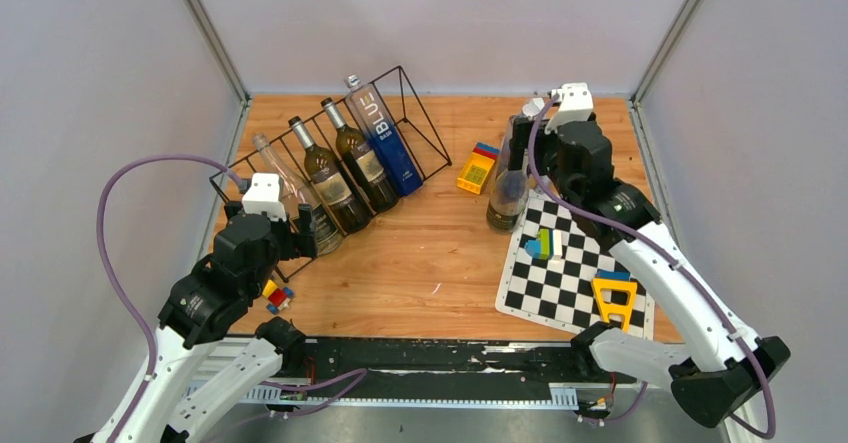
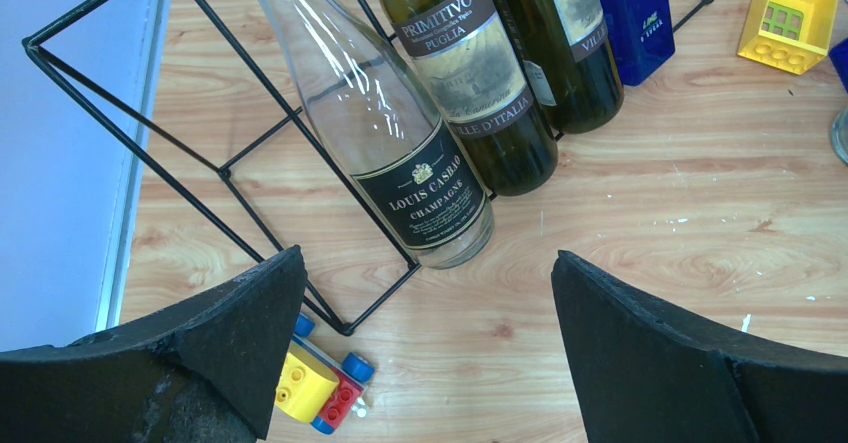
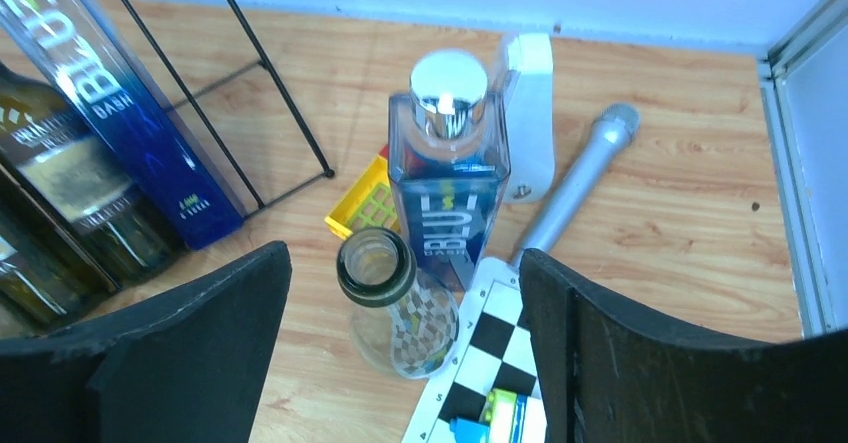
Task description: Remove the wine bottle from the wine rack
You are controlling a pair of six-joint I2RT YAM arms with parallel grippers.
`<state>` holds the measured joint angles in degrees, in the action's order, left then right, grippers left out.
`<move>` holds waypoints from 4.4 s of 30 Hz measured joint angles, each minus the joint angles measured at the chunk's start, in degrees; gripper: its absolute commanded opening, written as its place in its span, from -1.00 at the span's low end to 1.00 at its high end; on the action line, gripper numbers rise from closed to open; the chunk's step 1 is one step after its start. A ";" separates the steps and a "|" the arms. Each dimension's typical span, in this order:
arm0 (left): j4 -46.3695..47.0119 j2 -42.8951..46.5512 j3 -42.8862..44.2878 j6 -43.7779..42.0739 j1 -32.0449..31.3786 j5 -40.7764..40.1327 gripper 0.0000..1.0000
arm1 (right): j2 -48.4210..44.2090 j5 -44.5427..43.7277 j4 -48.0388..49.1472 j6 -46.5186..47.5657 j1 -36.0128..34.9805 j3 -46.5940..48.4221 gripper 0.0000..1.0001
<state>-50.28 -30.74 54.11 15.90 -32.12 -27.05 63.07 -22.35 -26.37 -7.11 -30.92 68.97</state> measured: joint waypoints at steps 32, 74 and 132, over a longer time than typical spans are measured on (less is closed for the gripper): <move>0.00 0.31 0.00 0.00 0.00 0.02 1.00 | 44.89 20.46 -13.11 5.22 -10.51 47.39 0.84; 0.02 0.31 -0.02 -0.20 0.00 0.02 1.00 | 75.56 31.52 13.31 8.55 -7.26 61.29 0.37; 0.39 0.63 -0.20 -0.20 0.00 -0.04 1.00 | 59.23 24.11 12.50 11.74 -8.41 42.56 -1.00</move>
<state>-49.89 -30.11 53.91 15.70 -32.12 -27.09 122.30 1.76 -13.87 4.62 -39.33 111.53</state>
